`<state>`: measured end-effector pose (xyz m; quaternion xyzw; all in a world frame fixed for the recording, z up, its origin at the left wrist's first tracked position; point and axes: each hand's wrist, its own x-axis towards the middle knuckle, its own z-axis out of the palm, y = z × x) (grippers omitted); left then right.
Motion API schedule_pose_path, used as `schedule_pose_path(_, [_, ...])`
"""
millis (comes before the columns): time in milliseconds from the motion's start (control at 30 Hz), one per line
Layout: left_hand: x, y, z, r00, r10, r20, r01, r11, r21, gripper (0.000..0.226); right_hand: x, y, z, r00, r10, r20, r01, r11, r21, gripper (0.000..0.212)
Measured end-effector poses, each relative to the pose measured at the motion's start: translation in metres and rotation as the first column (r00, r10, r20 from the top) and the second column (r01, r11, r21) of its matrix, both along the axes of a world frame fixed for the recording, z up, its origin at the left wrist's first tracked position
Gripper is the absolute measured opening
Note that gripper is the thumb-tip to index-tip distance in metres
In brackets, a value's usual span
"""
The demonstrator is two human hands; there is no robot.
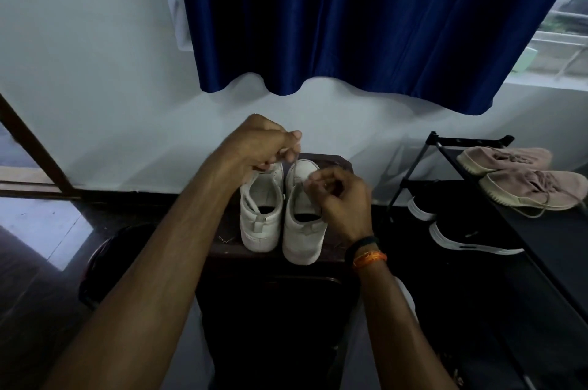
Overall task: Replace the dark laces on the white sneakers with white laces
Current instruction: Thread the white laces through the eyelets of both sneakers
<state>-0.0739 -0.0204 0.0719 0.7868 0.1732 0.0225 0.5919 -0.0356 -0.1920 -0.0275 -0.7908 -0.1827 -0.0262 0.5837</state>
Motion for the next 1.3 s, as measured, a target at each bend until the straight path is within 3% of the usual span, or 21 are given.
schedule_pose_path(100, [0.002,-0.015,-0.001,0.998,-0.056,-0.001,0.054,0.970,-0.238,0.016,-0.013,0.012,0.017,0.956,0.258,-0.142,-0.227,0.952,0.205,0.013])
schedule_pose_path(200, [0.003,-0.024,-0.005,0.999,-0.042,0.033,0.051,0.928,-0.369,0.012,-0.018,0.018,0.028,0.812,0.500,-0.300,-0.289,0.792,0.537,0.029])
schedule_pose_path(267, [0.003,-0.024,-0.008,0.999,-0.003,0.054,0.025,0.912,-0.410,0.006,-0.017,0.016,0.025,0.782,0.536,-0.318,-0.305,0.774,0.555,0.033])
schedule_pose_path(367, [0.006,-0.019,-0.010,0.989,0.104,0.102,-0.045,0.885,-0.463,0.012,-0.012,0.007,0.020,0.843,0.422,-0.334,-0.257,0.861,0.440,0.024])
schedule_pose_path(500, [0.008,-0.005,-0.015,0.962,0.228,0.148,-0.134,0.871,-0.473,0.018,0.000,-0.018,0.012,0.922,0.184,-0.342,-0.035,0.916,0.399,0.015])
schedule_pose_path(700, [0.009,0.006,-0.028,0.936,0.302,0.179,-0.202,0.881,-0.428,0.016,0.019,-0.053,0.005,0.982,-0.057,-0.179,0.099,0.967,0.234,0.007])
schedule_pose_path(800, [0.012,0.009,-0.036,0.936,0.301,0.183,-0.225,0.910,-0.348,0.013,0.027,-0.064,0.002,0.988,-0.143,-0.064,0.147,0.986,0.074,0.016])
schedule_pose_path(933, [0.016,0.010,-0.048,0.963,0.214,0.164,-0.236,0.962,0.134,0.004,0.030,-0.061,0.005,0.982,-0.186,0.025,0.185,0.983,0.015,0.024])
schedule_pose_path(1000, [0.019,0.009,-0.054,0.969,0.165,0.186,-0.229,0.883,0.409,0.006,0.029,-0.055,0.009,0.986,-0.150,0.072,0.151,0.989,-0.007,0.024])
schedule_pose_path(1067, [0.021,0.003,-0.055,0.969,0.122,0.216,-0.229,0.776,0.587,0.004,0.028,-0.048,0.015,0.988,-0.119,0.101,0.122,0.992,-0.022,0.023])
schedule_pose_path(1100, [0.022,-0.001,-0.053,0.971,0.091,0.222,-0.213,0.750,0.626,0.009,0.027,-0.044,0.018,0.987,-0.110,0.114,0.112,0.994,-0.015,0.023])
schedule_pose_path(1167, [0.025,-0.009,-0.048,0.963,-0.034,0.269,-0.141,0.785,0.603,0.018,0.025,-0.035,0.023,0.989,-0.083,0.123,0.082,0.997,0.012,0.021])
schedule_pose_path(1233, [0.027,-0.019,-0.038,0.935,-0.212,0.286,0.049,0.872,0.486,0.023,0.025,-0.028,0.029,0.995,-0.031,0.094,0.026,0.998,0.057,0.019])
schedule_pose_path(1300, [0.030,-0.028,-0.033,0.909,-0.341,0.240,0.237,0.897,0.374,0.026,0.025,-0.024,0.032,0.995,0.000,0.099,-0.007,0.998,0.061,0.021])
